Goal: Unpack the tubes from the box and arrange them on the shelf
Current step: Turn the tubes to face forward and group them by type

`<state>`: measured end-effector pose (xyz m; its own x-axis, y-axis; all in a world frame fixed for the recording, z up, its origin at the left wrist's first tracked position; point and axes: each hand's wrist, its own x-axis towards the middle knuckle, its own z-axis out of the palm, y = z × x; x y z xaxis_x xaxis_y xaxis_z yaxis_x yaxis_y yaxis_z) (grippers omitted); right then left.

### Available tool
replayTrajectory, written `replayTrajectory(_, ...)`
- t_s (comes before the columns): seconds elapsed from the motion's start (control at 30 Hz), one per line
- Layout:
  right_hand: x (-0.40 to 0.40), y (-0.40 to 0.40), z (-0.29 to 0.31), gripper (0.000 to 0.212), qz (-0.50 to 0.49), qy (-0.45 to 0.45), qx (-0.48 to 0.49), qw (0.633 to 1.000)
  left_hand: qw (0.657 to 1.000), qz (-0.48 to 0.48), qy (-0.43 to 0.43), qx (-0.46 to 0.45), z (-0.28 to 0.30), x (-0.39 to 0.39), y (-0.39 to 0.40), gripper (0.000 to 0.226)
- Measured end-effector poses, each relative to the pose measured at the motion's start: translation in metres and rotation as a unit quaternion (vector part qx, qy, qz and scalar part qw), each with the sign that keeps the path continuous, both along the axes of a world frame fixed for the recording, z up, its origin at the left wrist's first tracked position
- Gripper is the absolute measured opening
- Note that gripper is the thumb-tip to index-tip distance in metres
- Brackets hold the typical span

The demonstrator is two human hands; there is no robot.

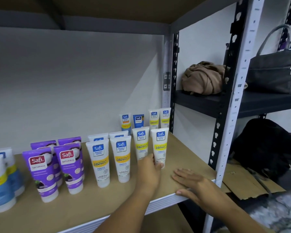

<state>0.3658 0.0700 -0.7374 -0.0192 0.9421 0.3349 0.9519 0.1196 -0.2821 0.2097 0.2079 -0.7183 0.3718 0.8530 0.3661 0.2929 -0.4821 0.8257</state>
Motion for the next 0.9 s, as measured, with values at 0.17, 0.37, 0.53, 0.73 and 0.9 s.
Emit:
replayTrajectory(0.17, 0.000, 0.000, -0.003, 0.068, 0.004, 0.007, 0.023, 1.000, 1.000, 0.012, 0.018, -0.002, -0.003, 0.014, 0.007, 0.021)
replayTrajectory(0.37, -0.003, -0.001, -0.005, 0.065, 0.005, -0.003, 0.047, 0.999, 0.999, 0.040, 0.010, -0.003, -0.004, 0.022, 0.012, 0.022)
replayTrajectory(0.53, -0.002, -0.001, -0.003, 0.064, 0.008, -0.005, 0.037, 0.999, 0.999, 0.044, 0.008, 0.000, -0.004, 0.024, 0.014, 0.022)
replayTrajectory(0.73, -0.002, 0.000, -0.006, 0.061, 0.009, 0.000, 0.059, 0.998, 0.999, 0.045, 0.013, -0.001, -0.002, 0.025, 0.014, 0.027)
replayTrajectory(0.9, -0.001, 0.001, -0.007, 0.060, 0.011, 0.001, 0.058, 0.998, 0.999, 0.050, 0.013, -0.002, -0.003, 0.024, 0.012, 0.027)
